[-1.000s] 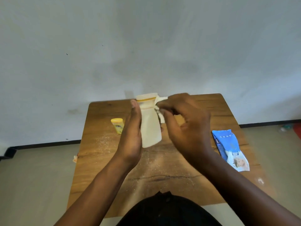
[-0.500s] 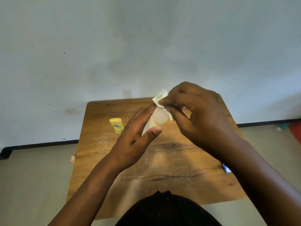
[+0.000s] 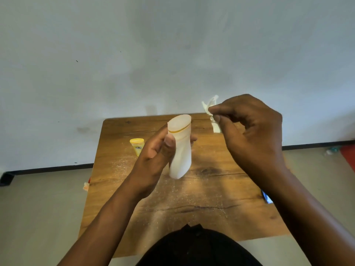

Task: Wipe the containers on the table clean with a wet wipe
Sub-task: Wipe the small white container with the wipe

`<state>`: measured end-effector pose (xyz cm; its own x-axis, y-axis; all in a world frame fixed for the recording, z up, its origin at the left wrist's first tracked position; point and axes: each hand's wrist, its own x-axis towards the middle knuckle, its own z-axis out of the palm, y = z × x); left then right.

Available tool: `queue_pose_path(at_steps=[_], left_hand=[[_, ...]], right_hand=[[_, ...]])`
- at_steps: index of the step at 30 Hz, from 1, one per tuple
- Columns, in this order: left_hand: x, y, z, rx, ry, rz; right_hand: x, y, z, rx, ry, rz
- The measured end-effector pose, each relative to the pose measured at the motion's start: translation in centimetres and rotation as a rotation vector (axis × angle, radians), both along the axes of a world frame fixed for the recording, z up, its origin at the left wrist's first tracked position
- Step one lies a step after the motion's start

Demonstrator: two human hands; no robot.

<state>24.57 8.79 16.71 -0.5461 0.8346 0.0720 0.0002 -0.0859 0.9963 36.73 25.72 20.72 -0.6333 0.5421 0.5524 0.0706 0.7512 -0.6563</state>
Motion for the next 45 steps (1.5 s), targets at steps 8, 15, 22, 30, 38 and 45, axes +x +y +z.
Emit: queue_pose_path(at_steps=[8, 15, 22, 30, 38, 45], left_hand=[[0.1, 0.6, -0.3, 0.063, -0.393, 0.043], [0.2, -0.2, -0.4, 0.058, -0.441, 0.061], [-0.2, -1.7, -1.1, 0.023, -0.442, 0.08], [-1.4, -4.8, -3.4, -0.002, -0.485, 0.171], [-3.4, -8.0, -5.1, 0.039, -0.682, 0.3], [-6.1, -10.5, -7.9, -0.18, -0.375, 0.426]], right_hand=[[-0.9, -6.1, -2.5, 0.127, 0.053, 0.098], [-1.5, -5.3, -3.2, 0.033, 0.089, 0.061], [-1.4, -7.2, -4.2, 0.112, 0.053, 0.172], [-1.7, -8.4, -9.0, 0.02, -0.034, 0.303], [-3.8, -9.1, -10.1, -0.155, -0.141, 0.176], [-6.5, -11.7, -10.8, -0.263, -0.151, 0.234]])
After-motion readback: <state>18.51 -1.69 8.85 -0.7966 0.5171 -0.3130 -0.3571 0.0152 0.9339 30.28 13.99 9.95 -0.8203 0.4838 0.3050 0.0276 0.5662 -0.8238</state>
